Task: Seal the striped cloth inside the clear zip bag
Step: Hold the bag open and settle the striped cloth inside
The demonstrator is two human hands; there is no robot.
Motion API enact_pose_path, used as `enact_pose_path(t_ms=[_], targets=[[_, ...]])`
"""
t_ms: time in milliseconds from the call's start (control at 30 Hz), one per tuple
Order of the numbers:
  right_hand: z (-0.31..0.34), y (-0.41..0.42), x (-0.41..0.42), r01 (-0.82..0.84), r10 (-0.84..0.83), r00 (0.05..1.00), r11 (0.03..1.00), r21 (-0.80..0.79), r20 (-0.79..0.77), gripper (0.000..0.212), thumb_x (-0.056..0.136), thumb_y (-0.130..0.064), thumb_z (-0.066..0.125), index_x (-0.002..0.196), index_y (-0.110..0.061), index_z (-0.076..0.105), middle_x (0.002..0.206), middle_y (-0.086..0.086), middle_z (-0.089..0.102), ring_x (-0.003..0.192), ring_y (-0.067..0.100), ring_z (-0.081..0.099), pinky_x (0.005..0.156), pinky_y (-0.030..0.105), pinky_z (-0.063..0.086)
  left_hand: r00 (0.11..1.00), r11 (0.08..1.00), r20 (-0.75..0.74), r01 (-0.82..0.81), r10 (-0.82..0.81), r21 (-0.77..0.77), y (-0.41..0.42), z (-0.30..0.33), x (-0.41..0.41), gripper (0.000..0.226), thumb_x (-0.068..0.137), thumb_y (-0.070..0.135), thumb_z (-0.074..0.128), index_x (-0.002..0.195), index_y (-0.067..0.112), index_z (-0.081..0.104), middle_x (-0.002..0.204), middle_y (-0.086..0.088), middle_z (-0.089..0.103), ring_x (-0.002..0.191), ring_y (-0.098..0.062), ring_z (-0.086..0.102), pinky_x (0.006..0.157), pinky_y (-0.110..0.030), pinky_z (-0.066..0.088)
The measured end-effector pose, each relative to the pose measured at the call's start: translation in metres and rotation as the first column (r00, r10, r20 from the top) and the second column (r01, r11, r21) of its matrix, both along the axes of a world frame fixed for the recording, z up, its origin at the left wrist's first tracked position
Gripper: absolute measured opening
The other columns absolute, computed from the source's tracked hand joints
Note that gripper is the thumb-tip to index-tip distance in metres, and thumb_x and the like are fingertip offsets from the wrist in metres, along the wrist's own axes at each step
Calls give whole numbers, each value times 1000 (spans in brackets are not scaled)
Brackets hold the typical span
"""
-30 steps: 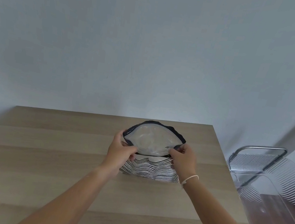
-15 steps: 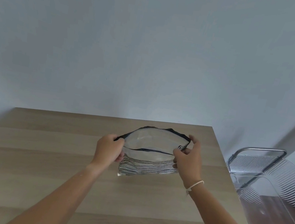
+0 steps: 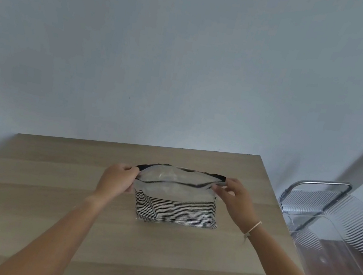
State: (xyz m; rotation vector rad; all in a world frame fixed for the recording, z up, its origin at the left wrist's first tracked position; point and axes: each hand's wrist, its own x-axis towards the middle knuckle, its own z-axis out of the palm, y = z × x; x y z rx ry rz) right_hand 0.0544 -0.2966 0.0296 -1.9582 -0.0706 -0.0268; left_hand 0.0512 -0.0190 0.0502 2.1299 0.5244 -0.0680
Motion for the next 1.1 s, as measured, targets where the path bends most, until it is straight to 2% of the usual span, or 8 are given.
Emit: enact_pose_path(t_ms=[67, 167, 300, 600, 733, 867, 933, 1100], targets=[[5, 5, 1, 9, -10, 1000, 999, 48, 18, 8, 82, -25, 63, 76, -30, 65, 87, -2, 64, 80, 15, 58, 73, 24, 44, 996, 917, 18, 77, -92, 392, 3, 6, -2, 23, 78, 38, 47, 86, 25, 65, 81, -1, 66, 79, -22, 61, 69, -31, 45], [21, 17, 3, -35, 29, 997, 995, 90, 69, 14, 83, -26, 61, 73, -35, 64, 76, -13, 67, 70, -2, 58, 65, 8, 42, 915, 877, 207, 239, -348, 416, -7, 20, -4, 44, 79, 46, 58, 119, 28, 53, 122, 4, 56, 118, -16, 48, 97, -33, 38], [36, 32, 5, -130, 116, 979, 989, 72, 165, 19, 82, -20, 63, 71, -36, 63, 72, -15, 66, 66, -6, 57, 66, 6, 43, 712, 786, 337, 584, -616, 202, -40, 40, -10, 57, 69, 50, 69, 121, 31, 53, 121, 21, 55, 111, 9, 48, 98, -16, 37], [37, 33, 1, -193, 194, 960, 981, -25, 200, 9, 76, -38, 67, 81, -43, 61, 81, -19, 66, 77, -6, 59, 71, 5, 42, 757, 868, 465, 494, -460, 53, -51, 38, -11, 12, 81, 24, 66, 87, 33, 71, 77, 16, 73, 75, -1, 66, 71, -16, 49], [27, 19, -1, -315, 324, 945, 939, -137, 50, 39, 70, -48, 68, 106, -34, 60, 101, -17, 65, 94, -5, 58, 81, 7, 42, 808, 887, 486, 444, -333, -130, -44, 42, -12, 18, 84, 16, 62, 78, 31, 72, 75, 12, 75, 69, -8, 70, 64, -11, 50], [18, 13, 0, -278, 290, 957, 940, -200, 30, 22, 82, -29, 64, 92, -11, 69, 89, 12, 71, 82, 24, 63, 77, 38, 47, 812, 887, 502, 430, -298, -168, -32, 45, -10, 17, 85, 20, 61, 82, 32, 71, 79, 5, 75, 74, -10, 69, 66, -13, 51], [18, 15, 0, -262, 272, 962, 946, -190, 27, 22, 83, -27, 62, 82, -5, 67, 77, 21, 66, 65, 23, 55, 63, 36, 42, 795, 876, 484, 470, -365, -111, -32, 47, -7, 10, 81, 32, 64, 88, 36, 70, 83, 3, 74, 78, -8, 66, 69, -15, 50], [23, 21, 1, -237, 252, 967, 947, -217, 46, 25, 80, -27, 65, 57, -26, 57, 47, -8, 45, 45, 4, 38, 47, 22, 28, 781, 885, 512, 458, -359, -78, -39, 54, 1, 10, 78, 35, 66, 85, 34, 73, 86, 1, 75, 85, -14, 69, 79, -24, 55]])
